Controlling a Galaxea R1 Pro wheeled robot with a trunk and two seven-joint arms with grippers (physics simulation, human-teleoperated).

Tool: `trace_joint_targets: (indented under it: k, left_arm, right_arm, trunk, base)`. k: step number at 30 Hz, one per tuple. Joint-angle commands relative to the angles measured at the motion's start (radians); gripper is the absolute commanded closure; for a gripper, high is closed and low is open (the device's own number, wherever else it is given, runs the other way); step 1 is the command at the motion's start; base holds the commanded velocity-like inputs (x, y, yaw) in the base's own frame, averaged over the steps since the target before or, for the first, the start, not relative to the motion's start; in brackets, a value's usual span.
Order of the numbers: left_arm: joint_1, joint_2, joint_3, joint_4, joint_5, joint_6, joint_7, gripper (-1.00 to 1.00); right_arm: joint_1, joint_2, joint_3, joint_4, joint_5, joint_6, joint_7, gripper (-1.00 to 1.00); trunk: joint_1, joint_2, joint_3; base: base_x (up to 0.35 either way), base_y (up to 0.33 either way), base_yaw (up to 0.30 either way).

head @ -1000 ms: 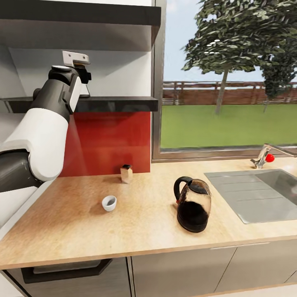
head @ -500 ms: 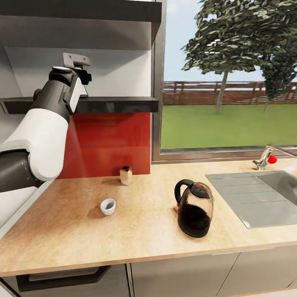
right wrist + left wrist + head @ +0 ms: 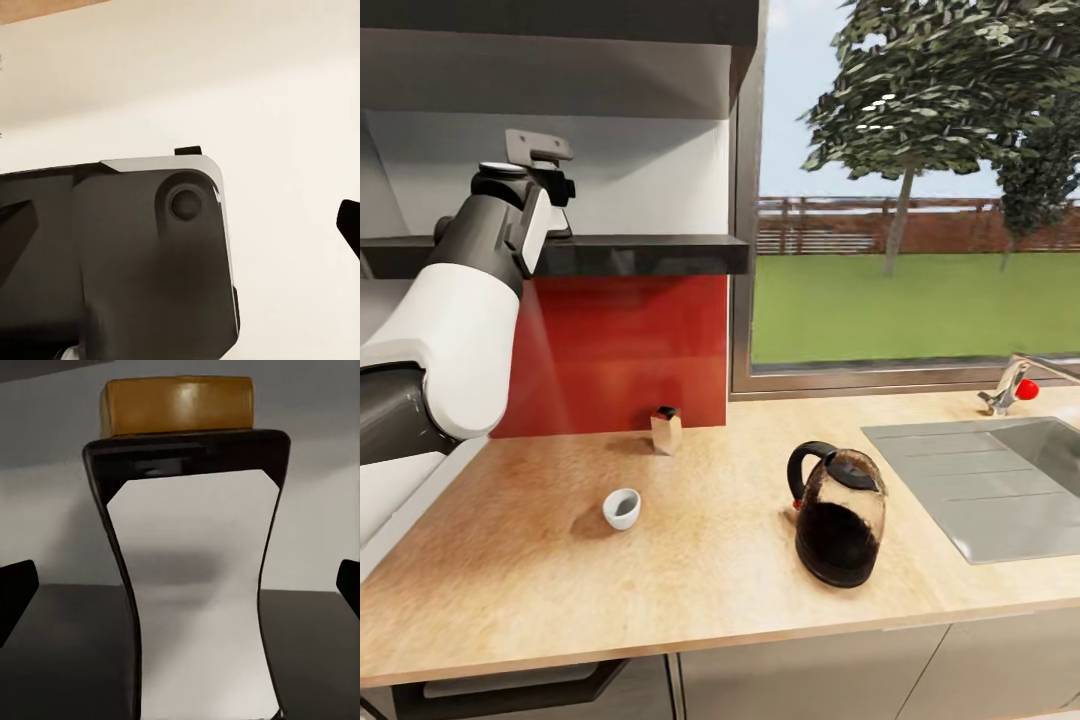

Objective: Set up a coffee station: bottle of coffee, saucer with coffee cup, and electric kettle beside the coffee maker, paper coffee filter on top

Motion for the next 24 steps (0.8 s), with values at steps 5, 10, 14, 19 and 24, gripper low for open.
trace_joint_targets:
  k: [5, 10, 14, 19, 24]
  left_arm:
    - [-0.001, 0.000, 0.003, 0.001, -0.003, 0.002, 0.000, -1.00]
    - [0.007, 0.000, 0.003, 0.002, -0.003, 0.002, 0.000, -1.00]
    - [0.012, 0.000, 0.004, 0.003, -0.002, -0.006, -0.001, -1.00]
    - [0.013, 0.000, 0.004, 0.002, -0.002, -0.010, -0.012, -1.00]
    - [0.013, 0.001, 0.004, 0.001, -0.002, -0.010, -0.013, -1.00]
  right_arm:
    - [0.000, 0.001, -0.005, -0.002, -0.001, -0.001, 0.000, -1.00]
    - [0.000, 0.001, -0.005, -0.002, -0.001, -0.001, 0.000, -1.00]
    - [0.000, 0.001, -0.005, -0.002, -0.001, -0.001, 0.000, -1.00]
    - [0.000, 0.001, -0.005, -0.002, -0.001, -0.001, 0.000, -1.00]
    - [0.000, 0.001, -0.005, -0.002, -0.001, -0.001, 0.000, -1.00]
  trunk:
    - [0.001, -0.002, -0.002]
    - [0.001, -0.002, -0.002]
    - [0.001, -0.002, -0.002]
    - [0.001, -0.002, -0.002]
    - [0.001, -0.002, -0.002]
  base:
    - [0.000, 0.044, 0.000]
    - [0.000, 0.005, 0.000]
    - [0.020, 0.001, 0.000]
    - [0.121, 0.000, 0.000]
    - [0.016, 0.000, 0.000]
